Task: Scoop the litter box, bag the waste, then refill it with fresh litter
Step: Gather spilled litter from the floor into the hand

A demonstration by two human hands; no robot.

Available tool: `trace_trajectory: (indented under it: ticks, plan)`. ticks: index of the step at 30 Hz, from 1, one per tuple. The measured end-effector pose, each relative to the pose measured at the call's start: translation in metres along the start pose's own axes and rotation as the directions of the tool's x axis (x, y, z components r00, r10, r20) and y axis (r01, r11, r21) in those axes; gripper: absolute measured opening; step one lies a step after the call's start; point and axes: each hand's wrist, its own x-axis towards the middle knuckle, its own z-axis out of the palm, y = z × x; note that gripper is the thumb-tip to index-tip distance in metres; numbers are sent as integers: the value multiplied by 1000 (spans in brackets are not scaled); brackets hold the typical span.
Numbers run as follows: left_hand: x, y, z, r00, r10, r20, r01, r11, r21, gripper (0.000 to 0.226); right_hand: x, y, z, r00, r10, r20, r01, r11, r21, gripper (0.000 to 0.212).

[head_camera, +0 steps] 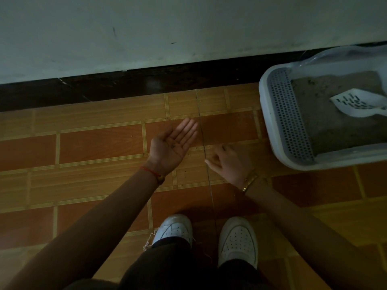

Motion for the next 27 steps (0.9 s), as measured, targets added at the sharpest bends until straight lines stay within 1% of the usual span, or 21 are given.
trace_trajectory:
  ticks: [1, 2, 4, 6, 9, 11, 14, 17, 19, 22, 24, 25, 27]
  plan:
    - [0, -1, 0, 1000, 0, 0, 0, 1000, 4, 49, -5, -1, 2, 1000, -6, 30, 8, 997, -74, 59]
    - [-1, -1, 1, 1000, -1, 4, 1, 1000, 8, 50, -9, -3, 1, 999, -25, 23, 28, 985, -169, 57]
    - [0, -2, 1, 1000, -8, 15, 8, 1000, 15, 52, -14, -9, -3, 996, -70, -47, 52, 952, -303, 45]
    - [0, -2, 2, 1000, -14, 19, 14, 1000, 18, 53, -12, -12, -2, 984, -123, -126, 66, 921, -384, 37]
    - [-1, -2, 5, 1000, -13, 28, 12, 1000, 24, 52, -7, -14, 4, 969, -221, -113, 147, 880, -452, 30]
    - [-2, -3, 7, 1000, -12, 25, 11, 999, 37, 50, -6, -15, 5, 954, -274, -119, 195, 874, -446, 31]
    - [-3, -4, 9, 1000, -14, 16, 13, 999, 40, 50, -3, -18, 3, 936, -322, -145, 229, 867, -443, 30]
    - [-4, -5, 8, 1000, -8, 1, 8, 998, 57, 51, -3, -17, 4, 922, -340, -187, 237, 875, -422, 20]
    - [-4, -5, 7, 1000, -8, -17, 9, 999, 52, 51, -4, -15, 1, 903, -335, -270, 225, 903, -367, 13]
    - [-5, -8, 7, 999, -25, -24, 26, 998, 61, 49, -2, -25, -21, 825, -307, -474, 210, 946, -248, 17]
    - [-5, -11, 10, 998, -48, -31, 51, 994, 92, 49, 3, -40, -42, 782, -310, -541, 262, 951, -167, 22]
    - [-5, -12, 11, 998, -60, -30, 63, 992, 111, 50, 5, -48, -52, 776, -322, -542, 294, 945, -141, 23]
    - [-4, -15, 14, 996, -85, -18, 86, 988, 125, 50, 10, -57, -64, 793, -352, -497, 347, 932, -105, 22]
